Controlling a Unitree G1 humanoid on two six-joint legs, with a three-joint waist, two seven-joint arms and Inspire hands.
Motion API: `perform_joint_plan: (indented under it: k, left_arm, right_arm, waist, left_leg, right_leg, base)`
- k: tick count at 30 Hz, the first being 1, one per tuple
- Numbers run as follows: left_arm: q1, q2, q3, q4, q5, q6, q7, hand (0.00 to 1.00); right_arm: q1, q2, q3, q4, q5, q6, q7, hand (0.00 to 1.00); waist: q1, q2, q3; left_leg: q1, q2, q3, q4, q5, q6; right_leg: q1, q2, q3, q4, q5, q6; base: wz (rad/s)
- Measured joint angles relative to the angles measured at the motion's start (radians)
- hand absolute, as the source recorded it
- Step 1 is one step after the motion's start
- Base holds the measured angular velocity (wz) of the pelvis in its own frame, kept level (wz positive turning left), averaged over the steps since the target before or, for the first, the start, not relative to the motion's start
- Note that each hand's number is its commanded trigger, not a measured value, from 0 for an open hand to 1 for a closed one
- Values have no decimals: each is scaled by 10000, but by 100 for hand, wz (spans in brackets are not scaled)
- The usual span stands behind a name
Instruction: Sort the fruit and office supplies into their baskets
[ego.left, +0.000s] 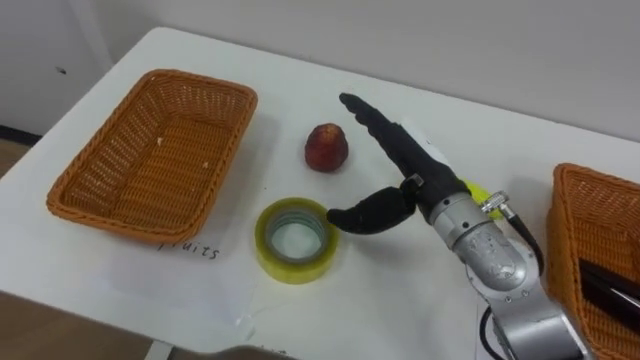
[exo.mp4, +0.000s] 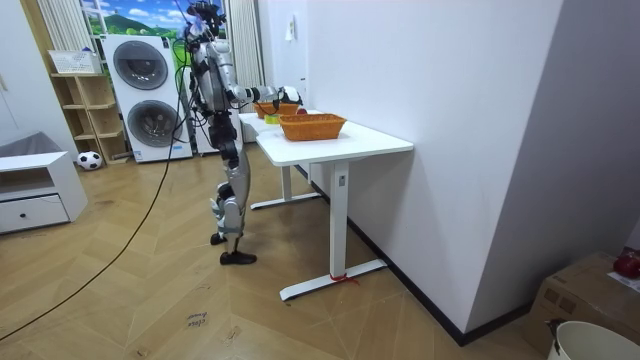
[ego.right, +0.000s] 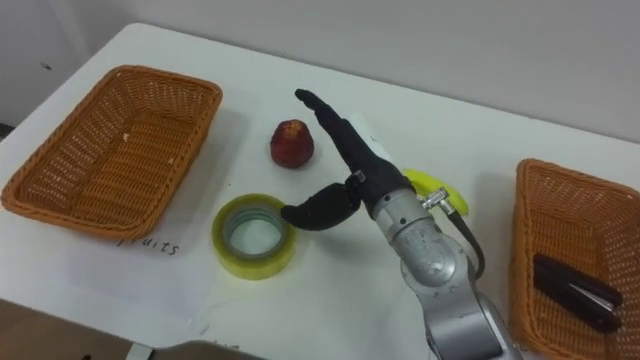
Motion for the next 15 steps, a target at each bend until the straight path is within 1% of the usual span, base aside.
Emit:
perform_joint_plan:
  k: [3, 6, 8, 12, 15]
  left_arm:
    - [-7, -25, -15, 0, 0, 1, -1, 0]
    - [-28, -53, -106, 2, -1, 15, -1, 0]
    - [-22, -106, -166, 2, 1, 49, -2, 0]
    - [-22, -168, -165, 2, 38, 187, -9, 0]
    - [-7, -169, -186, -4, 32, 201, -8, 0]
  right_arm:
    - [0, 0, 0, 33, -2, 0, -8, 0]
    - [-25, 13, 10, 292, 0, -39, -126, 0]
    - [-26, 12, 11, 549, -34, -35, -251, 0]
    - [-36, 14, 11, 849, -32, -35, -454, 0]
    - [-196, 26, 72, 1395, -16, -36, -789, 0]
  waist:
    - [48, 66, -33]
    - [113, 133, -37]
    - [131, 176, -14]
    - [141, 196, -5]
    - [146, 176, -19]
  left_leg:
    - [-8, 0, -55, -2, 0, 0]
    - [-20, -1, -140, -7, 0, 0]
    - [-48, -3, -175, -8, 0, 0]
    - [-97, -6, -251, -5, 0, 0]
    - [-109, -17, -262, -6, 6, 8]
  right_leg:
    - [14, 0, -65, 2, 0, 0]
    - [36, -3, -137, 4, 0, 0]
    - [27, -11, -216, 4, 0, 0]
    - [12, -12, -230, -3, 0, 0]
    - [12, -22, -210, -8, 0, 1]
  base:
    - [6]
    - [8]
    - [5]
    - [6]
    - [3]
